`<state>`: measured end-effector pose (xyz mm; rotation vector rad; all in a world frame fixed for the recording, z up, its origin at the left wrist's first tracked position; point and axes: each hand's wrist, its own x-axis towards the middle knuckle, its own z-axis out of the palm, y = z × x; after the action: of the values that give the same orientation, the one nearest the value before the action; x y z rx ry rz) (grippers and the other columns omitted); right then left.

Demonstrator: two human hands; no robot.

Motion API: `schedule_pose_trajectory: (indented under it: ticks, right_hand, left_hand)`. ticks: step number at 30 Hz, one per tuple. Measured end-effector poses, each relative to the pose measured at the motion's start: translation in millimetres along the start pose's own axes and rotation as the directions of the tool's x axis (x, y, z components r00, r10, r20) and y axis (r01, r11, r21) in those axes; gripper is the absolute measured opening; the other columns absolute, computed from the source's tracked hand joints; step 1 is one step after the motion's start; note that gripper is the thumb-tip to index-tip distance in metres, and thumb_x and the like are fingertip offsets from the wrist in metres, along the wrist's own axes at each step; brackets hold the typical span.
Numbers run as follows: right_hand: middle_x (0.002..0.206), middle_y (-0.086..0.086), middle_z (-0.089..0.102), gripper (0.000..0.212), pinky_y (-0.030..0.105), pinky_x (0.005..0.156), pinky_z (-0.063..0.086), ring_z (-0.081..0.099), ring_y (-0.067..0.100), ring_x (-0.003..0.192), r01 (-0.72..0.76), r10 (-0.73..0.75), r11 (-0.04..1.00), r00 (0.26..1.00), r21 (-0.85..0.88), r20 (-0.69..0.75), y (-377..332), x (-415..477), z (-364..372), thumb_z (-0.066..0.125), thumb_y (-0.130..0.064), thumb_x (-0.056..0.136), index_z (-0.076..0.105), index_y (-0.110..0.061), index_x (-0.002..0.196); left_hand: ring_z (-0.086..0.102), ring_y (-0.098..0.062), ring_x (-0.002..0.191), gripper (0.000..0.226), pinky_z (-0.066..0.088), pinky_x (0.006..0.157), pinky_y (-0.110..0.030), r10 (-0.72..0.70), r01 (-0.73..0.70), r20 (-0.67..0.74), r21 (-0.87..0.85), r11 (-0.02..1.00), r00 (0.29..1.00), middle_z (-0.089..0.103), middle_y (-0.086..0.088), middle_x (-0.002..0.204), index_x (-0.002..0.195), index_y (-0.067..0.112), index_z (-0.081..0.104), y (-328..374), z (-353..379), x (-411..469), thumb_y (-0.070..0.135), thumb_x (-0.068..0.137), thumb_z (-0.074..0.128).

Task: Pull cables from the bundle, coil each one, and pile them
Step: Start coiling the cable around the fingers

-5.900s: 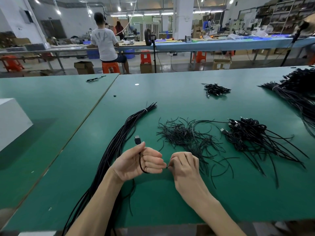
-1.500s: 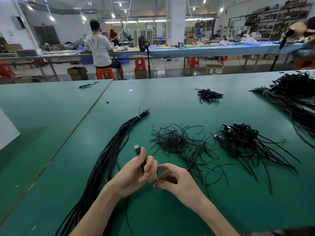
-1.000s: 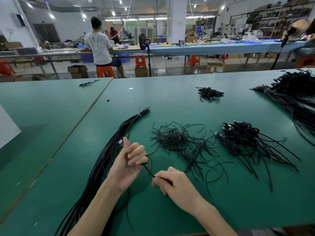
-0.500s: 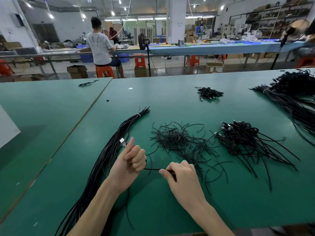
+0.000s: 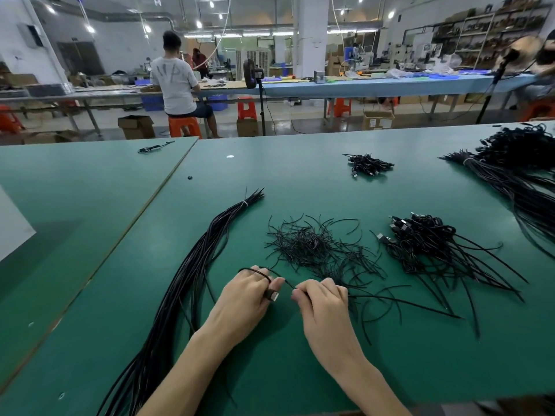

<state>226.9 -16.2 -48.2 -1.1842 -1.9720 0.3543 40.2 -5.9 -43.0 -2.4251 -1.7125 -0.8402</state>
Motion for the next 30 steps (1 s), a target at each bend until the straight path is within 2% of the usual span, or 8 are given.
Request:
schedule_pose_trajectory:
  ticks: [4,8,14,18,21,25,27,30]
  right_hand:
    - [0.082,-0.026,0.047,0.021,0.027,0.087,0.033,0.047,0.008,0.084,0.112,-0.112,0.994,0.992,0.010,-0.054,0.2,-0.9,-0.7,0.049,-0.025,0.106,0.068,-0.018,0.102]
    - [0.079,-0.013,0.059,0.020,0.029,0.080,0.039,0.052,0.014,0.080,0.311,-0.316,0.937,0.949,-0.157,-0.005,-3.7,-5.7,2.8,0.052,-0.015,0.100,0.069,-0.011,0.109]
    - [0.082,-0.009,0.063,0.031,0.025,0.078,0.042,0.055,0.014,0.082,0.424,-0.415,0.880,0.905,-0.215,0.089,-5.7,-6.3,0.6,0.045,-0.011,0.099,0.069,-0.008,0.119]
    - [0.090,-0.009,0.066,0.046,0.024,0.084,0.043,0.056,0.013,0.087,0.477,-0.435,0.840,0.877,-0.259,0.204,-4.4,-8.9,4.9,0.073,-0.002,0.085,0.066,-0.008,0.130]
    - [0.092,-0.009,0.065,0.059,0.024,0.082,0.050,0.056,0.012,0.089,0.477,-0.422,0.846,0.872,-0.236,0.250,-2.2,-10.5,7.9,0.080,-0.002,0.079,0.063,-0.009,0.134]
    - [0.094,-0.007,0.070,0.036,0.027,0.086,0.054,0.062,0.014,0.089,0.464,-0.435,0.864,0.883,-0.195,0.176,-3.7,-9.6,7.3,0.065,-0.008,0.093,0.066,-0.011,0.129]
    - [0.092,-0.006,0.070,0.029,0.031,0.087,0.057,0.065,0.015,0.087,0.439,-0.413,0.882,0.895,-0.171,0.168,-7.2,-9.2,6.3,0.048,-0.017,0.101,0.067,-0.013,0.122]
    - [0.085,-0.007,0.067,0.027,0.031,0.079,0.056,0.058,0.012,0.080,0.409,-0.387,0.908,0.903,-0.094,0.188,-11.5,-9.1,4.7,0.042,-0.021,0.106,0.068,-0.014,0.108]
  left_hand:
    - [0.060,-0.011,0.109,0.063,0.044,0.099,-0.025,-0.071,0.068,-0.015,-0.124,0.990,0.997,0.070,0.011,0.108,0.105,0.013,0.076,-0.6,0.8,-1.6,0.052,0.109,0.027]
    - [0.042,0.007,0.139,0.073,0.032,0.115,-0.016,-0.148,0.158,0.055,-0.420,0.894,0.987,0.058,0.020,0.143,0.137,0.024,0.066,-0.9,1.3,-2.1,0.070,0.103,0.020]
    - [0.034,0.004,0.147,0.053,0.023,0.120,-0.014,-0.184,0.248,0.167,-0.676,0.694,0.969,0.049,0.024,0.152,0.145,0.029,0.057,3.2,1.0,-2.7,0.051,0.109,0.025]
    - [0.048,-0.004,0.141,0.052,0.033,0.119,-0.021,-0.204,0.321,0.249,-0.774,0.546,0.947,0.060,0.015,0.143,0.140,0.027,0.064,3.9,-2.4,-1.1,0.044,0.112,0.024]
    - [0.059,-0.016,0.133,0.059,0.043,0.114,-0.030,-0.219,0.404,0.344,-0.837,0.369,0.913,0.067,0.003,0.137,0.131,0.023,0.071,5.5,-5.1,0.2,0.048,0.111,0.022]
    - [0.062,-0.030,0.128,0.072,0.049,0.106,-0.029,-0.192,0.383,0.351,-0.909,0.166,0.916,0.068,-0.016,0.132,0.117,0.005,0.076,6.6,-11.6,-1.5,0.054,0.111,0.024]
    - [0.064,-0.034,0.124,0.073,0.050,0.103,-0.030,-0.162,0.353,0.338,-0.933,0.074,0.927,0.069,-0.022,0.128,0.095,0.001,0.079,7.1,-15.4,-1.2,0.051,0.110,0.027]
    - [0.070,-0.031,0.112,0.068,0.054,0.095,-0.030,-0.193,0.318,0.340,-0.938,-0.135,0.921,0.074,-0.018,0.111,0.063,0.009,0.067,8.3,-21.1,0.5,0.048,0.107,0.034]
